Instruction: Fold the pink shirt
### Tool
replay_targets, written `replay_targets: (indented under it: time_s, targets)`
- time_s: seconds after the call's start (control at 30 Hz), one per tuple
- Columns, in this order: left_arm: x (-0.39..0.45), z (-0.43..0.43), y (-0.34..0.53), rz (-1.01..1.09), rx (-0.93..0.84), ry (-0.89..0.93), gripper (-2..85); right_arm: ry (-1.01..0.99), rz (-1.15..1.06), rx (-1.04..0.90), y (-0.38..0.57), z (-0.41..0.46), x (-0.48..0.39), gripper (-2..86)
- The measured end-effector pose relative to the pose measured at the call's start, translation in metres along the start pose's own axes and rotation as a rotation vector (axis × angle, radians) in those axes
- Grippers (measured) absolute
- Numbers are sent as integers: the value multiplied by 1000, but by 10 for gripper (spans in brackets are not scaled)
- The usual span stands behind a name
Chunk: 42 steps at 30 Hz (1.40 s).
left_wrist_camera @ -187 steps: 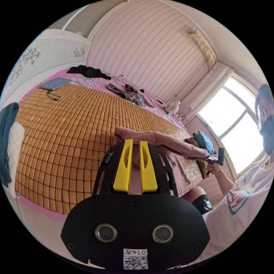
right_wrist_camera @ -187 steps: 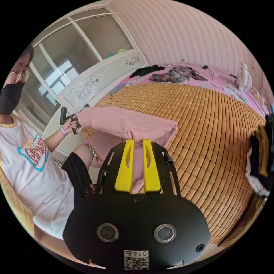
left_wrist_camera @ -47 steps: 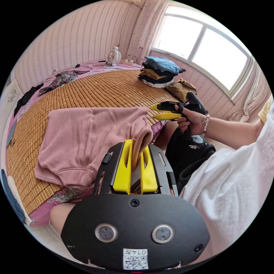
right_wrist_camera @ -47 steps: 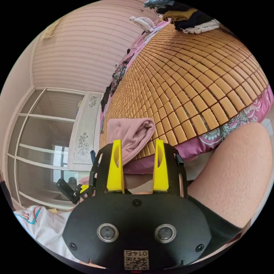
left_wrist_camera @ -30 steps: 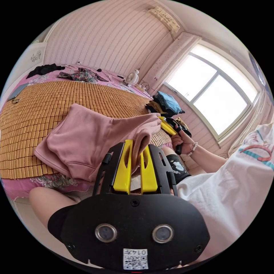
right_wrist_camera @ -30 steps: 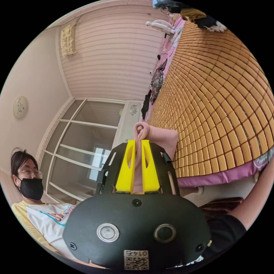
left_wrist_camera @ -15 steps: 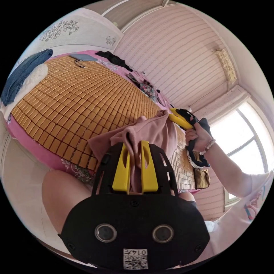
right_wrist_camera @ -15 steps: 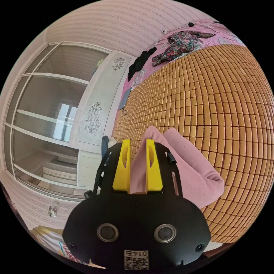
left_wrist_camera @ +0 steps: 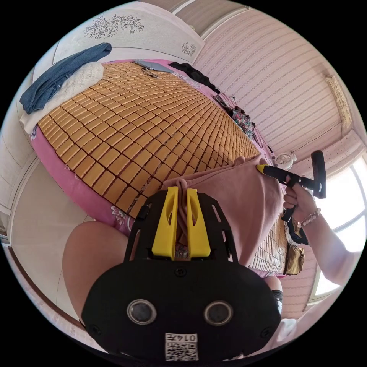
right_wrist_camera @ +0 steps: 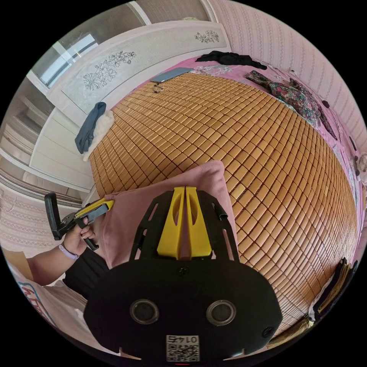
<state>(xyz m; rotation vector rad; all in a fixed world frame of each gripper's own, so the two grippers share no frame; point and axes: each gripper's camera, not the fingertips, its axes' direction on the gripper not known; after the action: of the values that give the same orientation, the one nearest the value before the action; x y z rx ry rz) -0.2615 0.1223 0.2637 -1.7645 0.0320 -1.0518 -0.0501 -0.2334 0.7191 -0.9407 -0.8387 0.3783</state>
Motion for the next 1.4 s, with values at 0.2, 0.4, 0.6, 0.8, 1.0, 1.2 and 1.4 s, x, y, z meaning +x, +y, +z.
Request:
replay_targets:
  time_s: [0.2, 0.4, 0.6, 0.8, 1.0, 1.2, 1.4]
  targets:
    - [-4, 4, 0, 37, 8, -16, 29, -43, 45, -121, -35, 58, 6, 0]
    - [-6, -9, 0, 77, 7, -10, 54, -183, 91, -55, -42, 63, 19, 4]
    - [-22, -59, 11, -72, 174, 85, 106, -141, -12, 185, -21, 17, 14, 87]
    - [-19, -65, 34, -144, 151, 115, 139, -130, 29, 43, -32, 38, 51, 161]
    - [-18, -44, 26, -47, 52, 19, 145, -171, 42, -94, -54, 89, 75, 167]
    - [-22, -44, 24, 10, -36, 48, 122, -288, 62, -212, -61, 118, 88, 124]
    - [-13, -68, 20, 84, -99, 85, 69, -348, 16, -33, -17, 96, 79, 85]
